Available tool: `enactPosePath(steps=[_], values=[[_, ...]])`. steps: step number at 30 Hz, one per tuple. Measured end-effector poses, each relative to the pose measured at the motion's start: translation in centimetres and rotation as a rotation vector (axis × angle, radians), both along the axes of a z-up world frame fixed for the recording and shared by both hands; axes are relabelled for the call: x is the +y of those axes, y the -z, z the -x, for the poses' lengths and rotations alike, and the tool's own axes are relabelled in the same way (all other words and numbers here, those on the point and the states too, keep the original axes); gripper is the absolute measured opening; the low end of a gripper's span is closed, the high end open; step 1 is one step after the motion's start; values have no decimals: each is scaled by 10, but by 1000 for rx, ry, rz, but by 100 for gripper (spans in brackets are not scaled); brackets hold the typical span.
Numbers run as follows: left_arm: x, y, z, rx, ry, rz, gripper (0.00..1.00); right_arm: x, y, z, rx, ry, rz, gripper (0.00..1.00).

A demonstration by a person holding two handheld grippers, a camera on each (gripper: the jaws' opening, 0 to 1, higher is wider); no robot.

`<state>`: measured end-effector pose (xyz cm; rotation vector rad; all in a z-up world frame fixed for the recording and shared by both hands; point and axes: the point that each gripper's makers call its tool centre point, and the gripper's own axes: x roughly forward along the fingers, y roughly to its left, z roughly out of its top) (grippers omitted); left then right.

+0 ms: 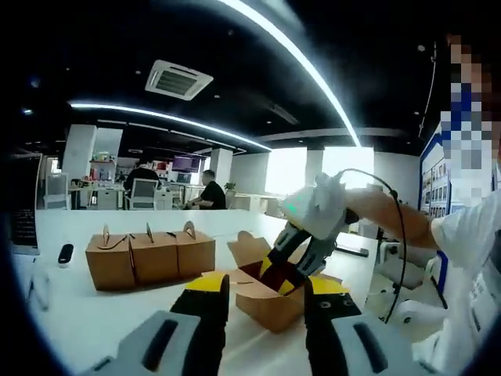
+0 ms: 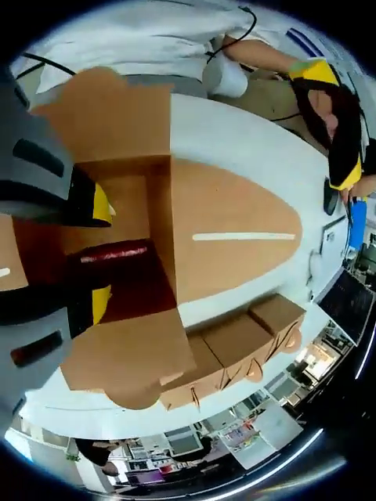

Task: Pick up one paper box from the group, open the paper box, and remove the item inside

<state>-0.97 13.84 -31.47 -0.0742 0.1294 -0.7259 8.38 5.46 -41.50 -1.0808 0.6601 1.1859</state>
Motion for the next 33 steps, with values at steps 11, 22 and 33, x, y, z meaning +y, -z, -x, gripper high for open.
enactPosePath(steps=[11, 22, 33], values=[[11, 6, -8, 11, -28, 2, 40, 1, 11, -1, 203, 127, -70, 35], [8, 11, -9, 21, -13, 5, 40, -9, 37, -13, 162, 177, -35, 23], [11, 11, -12, 23, -15, 6, 40, -9, 36, -7, 193, 176, -24, 21]])
